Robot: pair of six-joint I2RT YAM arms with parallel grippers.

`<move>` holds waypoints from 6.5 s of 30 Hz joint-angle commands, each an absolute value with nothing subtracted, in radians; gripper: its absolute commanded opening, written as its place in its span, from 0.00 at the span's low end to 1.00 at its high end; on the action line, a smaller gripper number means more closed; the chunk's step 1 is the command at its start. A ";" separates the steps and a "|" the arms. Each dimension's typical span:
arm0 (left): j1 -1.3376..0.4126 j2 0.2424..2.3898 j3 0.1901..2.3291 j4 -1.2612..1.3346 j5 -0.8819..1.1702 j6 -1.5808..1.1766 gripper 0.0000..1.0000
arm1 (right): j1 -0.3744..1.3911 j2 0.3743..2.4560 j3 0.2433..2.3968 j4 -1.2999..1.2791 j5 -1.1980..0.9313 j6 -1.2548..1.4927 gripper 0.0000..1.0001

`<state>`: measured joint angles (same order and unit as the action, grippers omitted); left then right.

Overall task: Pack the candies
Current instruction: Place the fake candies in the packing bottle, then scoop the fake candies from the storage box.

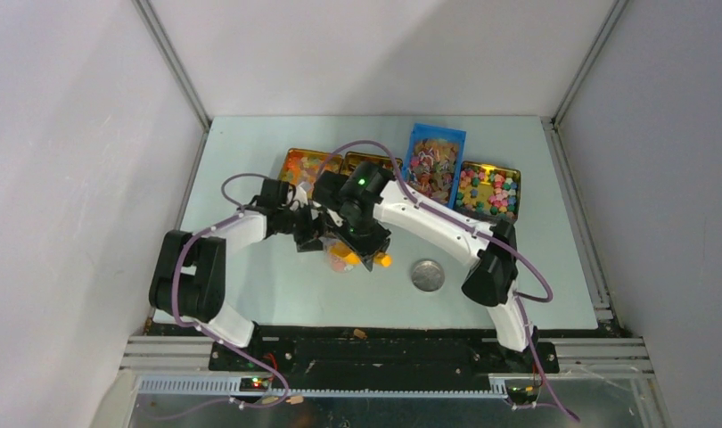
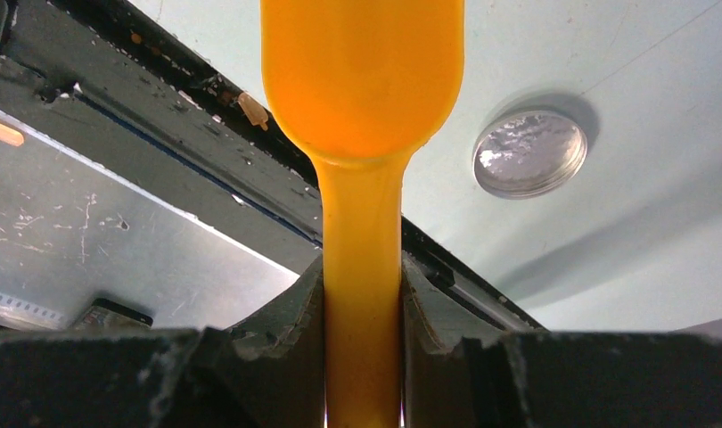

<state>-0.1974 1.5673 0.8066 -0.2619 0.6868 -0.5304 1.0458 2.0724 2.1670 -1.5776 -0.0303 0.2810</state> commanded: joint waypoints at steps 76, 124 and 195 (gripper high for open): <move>-0.217 1.085 0.960 -0.529 0.413 -0.290 0.90 | 1.054 1.858 1.986 -1.529 0.048 0.292 0.00; -0.367 1.000 0.867 -0.529 0.203 -0.321 0.89 | 1.079 1.938 2.116 -1.514 0.089 0.305 0.00; -0.360 1.007 0.841 -0.475 -0.043 -0.167 1.00 | 0.605 1.924 2.064 -1.281 0.012 0.220 0.00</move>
